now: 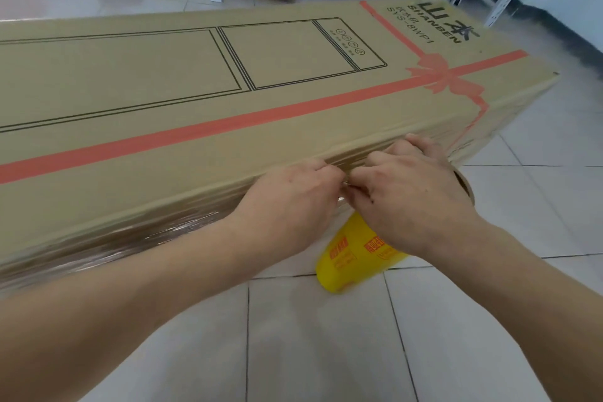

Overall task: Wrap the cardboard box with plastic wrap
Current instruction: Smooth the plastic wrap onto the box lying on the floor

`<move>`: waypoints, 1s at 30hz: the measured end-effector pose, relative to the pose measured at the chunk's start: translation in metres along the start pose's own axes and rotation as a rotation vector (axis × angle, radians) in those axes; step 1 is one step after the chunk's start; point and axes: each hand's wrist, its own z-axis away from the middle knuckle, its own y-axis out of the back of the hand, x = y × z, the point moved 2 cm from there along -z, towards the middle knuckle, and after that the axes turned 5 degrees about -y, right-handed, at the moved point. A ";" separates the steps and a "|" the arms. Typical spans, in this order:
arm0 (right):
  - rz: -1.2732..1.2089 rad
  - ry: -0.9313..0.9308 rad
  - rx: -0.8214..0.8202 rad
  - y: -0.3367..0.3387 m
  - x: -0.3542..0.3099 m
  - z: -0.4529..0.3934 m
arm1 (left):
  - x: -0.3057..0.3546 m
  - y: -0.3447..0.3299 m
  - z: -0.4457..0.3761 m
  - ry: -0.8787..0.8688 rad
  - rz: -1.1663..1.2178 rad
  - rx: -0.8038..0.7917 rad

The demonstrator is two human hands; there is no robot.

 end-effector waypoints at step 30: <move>0.153 0.236 -0.125 0.009 0.027 0.000 | 0.004 0.015 -0.002 0.075 0.011 -0.390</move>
